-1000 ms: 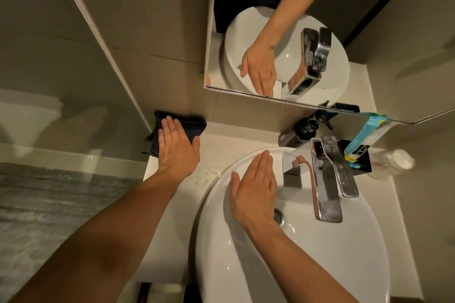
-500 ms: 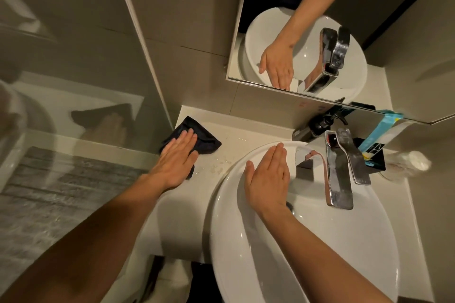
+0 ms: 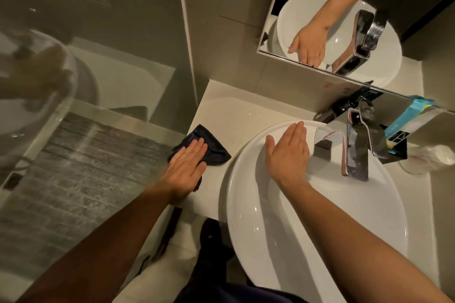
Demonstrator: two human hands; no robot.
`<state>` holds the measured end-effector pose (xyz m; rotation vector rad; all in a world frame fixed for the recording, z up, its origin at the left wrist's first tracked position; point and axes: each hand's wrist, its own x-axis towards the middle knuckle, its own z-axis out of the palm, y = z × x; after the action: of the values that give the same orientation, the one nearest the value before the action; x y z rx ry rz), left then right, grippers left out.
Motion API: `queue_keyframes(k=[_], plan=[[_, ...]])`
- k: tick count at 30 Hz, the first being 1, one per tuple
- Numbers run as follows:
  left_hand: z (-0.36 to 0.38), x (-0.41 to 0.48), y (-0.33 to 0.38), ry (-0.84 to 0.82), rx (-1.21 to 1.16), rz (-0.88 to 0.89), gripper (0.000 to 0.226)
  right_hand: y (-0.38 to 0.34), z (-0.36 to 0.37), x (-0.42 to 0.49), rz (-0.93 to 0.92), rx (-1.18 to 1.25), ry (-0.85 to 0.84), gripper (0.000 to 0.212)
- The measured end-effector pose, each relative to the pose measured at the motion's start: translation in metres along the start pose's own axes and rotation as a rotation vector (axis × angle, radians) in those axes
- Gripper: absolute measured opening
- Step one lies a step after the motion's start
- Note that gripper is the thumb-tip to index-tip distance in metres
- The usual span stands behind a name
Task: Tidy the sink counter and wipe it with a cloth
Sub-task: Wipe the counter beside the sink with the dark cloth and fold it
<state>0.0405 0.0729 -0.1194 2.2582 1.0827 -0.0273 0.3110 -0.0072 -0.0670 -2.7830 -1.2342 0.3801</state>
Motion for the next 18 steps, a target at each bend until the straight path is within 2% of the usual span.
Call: queue_keyframes(k=[5,10,15,18], plan=[[0.013,-0.042,0.003,-0.030,-0.020,-0.056,0.067,0.004,0.001,0.000,-0.025,-0.005,0.011,0.081],[0.027,-0.088,0.002,-0.036,-0.011,-0.027,0.068,0.006,0.000,-0.001,-0.043,-0.013,0.000,0.081],[0.036,-0.131,0.009,-0.017,-0.204,-0.082,0.074,0.008,-0.001,-0.002,-0.060,-0.004,0.001,0.081],[0.031,-0.153,0.026,-0.033,-0.421,-0.174,0.057,0.009,-0.003,-0.002,-0.063,0.002,-0.002,0.081]])
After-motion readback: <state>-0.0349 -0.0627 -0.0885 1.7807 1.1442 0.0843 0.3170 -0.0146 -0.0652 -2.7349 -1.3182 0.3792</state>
